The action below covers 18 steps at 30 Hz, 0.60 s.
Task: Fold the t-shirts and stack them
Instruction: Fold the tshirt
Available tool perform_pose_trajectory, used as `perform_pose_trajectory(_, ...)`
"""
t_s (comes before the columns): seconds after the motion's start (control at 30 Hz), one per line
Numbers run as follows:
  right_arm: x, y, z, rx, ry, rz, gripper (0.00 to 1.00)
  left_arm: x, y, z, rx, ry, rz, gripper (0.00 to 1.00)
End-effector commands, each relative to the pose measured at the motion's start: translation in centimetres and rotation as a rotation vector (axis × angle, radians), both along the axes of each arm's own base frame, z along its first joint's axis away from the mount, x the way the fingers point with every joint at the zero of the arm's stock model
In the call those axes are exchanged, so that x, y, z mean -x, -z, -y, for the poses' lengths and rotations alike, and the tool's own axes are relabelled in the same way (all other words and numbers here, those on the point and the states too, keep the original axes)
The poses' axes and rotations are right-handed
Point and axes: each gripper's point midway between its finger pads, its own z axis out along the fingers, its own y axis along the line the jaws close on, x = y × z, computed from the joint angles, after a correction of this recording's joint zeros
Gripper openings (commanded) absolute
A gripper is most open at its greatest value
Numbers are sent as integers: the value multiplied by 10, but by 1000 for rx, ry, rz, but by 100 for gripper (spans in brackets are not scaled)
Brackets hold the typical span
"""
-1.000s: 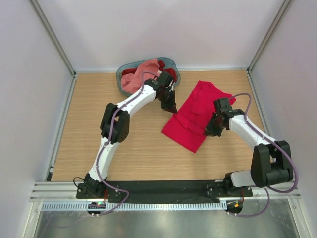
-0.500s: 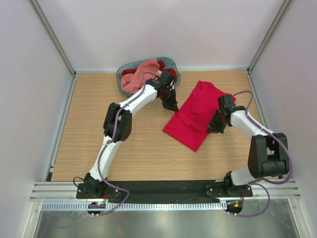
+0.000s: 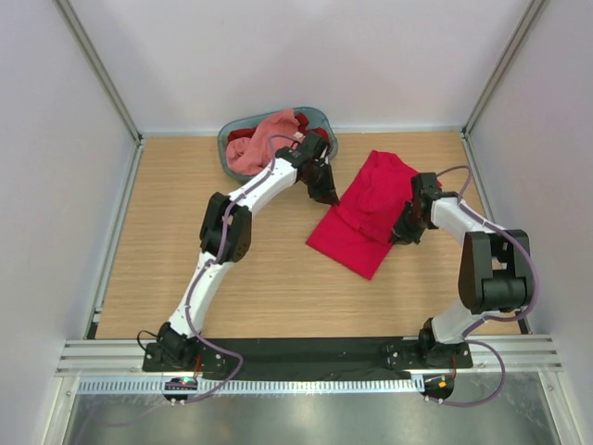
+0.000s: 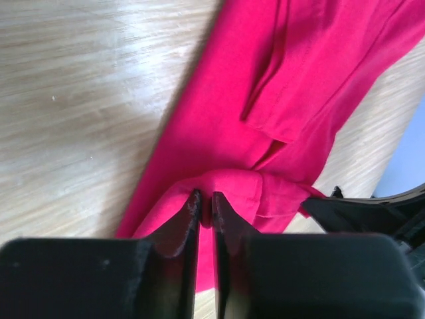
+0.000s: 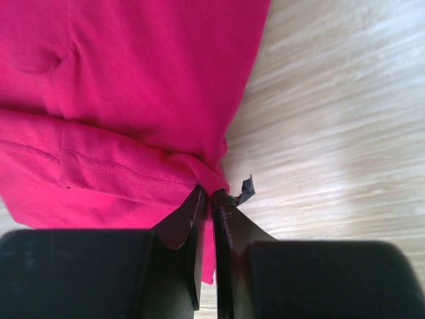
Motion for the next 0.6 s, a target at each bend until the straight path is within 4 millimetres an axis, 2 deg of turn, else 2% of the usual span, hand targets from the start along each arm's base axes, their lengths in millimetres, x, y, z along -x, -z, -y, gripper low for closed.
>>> perform_pose_trajectory(0.0,-30,-18,5,11,-25,87,16,-15,-13,3,42,-22,32,23)
perform_pose_trajectory(0.03,-32,-19,7,22,-30,88,29,-16,-13,-1,31,-32,29,33)
perform_pose_trajectory(0.07,-29,-21,9,34,-35,75,33,-17,-15,-5,18,-33,39,42)
perform_pose_trajectory(0.1,-35,-29,15,66,-44,90,37,-20,-24,-11,3,-38,64,47)
perform_pose_trajectory(0.13,-34,-34,17,83,-49,83,46,-16,-29,-19,-31,-41,65,52)
perform_pose_trajectory(0.17,-31,-43,19,101,-55,63,48,-20,-33,-31,-83,-57,101,62)
perform_pose_trajectory(0.2,-29,-50,22,133,-65,63,51,-17,-56,-39,-103,-41,151,64)
perform_pose_trajectory(0.23,-27,-65,18,131,-71,92,56,-10,-56,-53,-151,-38,141,64)
perform_pose_trajectory(0.27,-24,-72,17,160,-71,99,57,-7,-60,-63,-178,-39,156,65)
perform_pose_trajectory(0.3,-22,-79,-4,139,-97,120,58,-4,-68,-73,-205,-30,190,65)
perform_pose_trajectory(0.33,-19,-82,-18,122,-104,127,59,12,-74,-85,-223,-21,183,65)
perform_pose_trajectory(0.37,-16,-83,-28,107,-102,120,59,18,-81,-89,-219,-12,199,64)
perform_pose_trajectory(0.4,-10,-80,-47,92,-127,116,59,30,-80,-93,-222,19,191,63)
perform_pose_trajectory(0.43,-12,-78,-59,62,-84,115,56,51,-82,-105,-231,34,173,60)
perform_pose_trajectory(0.5,-7,-64,-76,51,-84,95,54,74,-79,-116,-243,61,154,59)
perform_pose_trajectory(0.53,-7,-60,-92,38,-84,97,52,85,-100,-123,-215,68,194,58)
perform_pose_trajectory(0.57,-5,-55,-100,33,-89,87,52,106,-79,-135,-242,83,139,58)
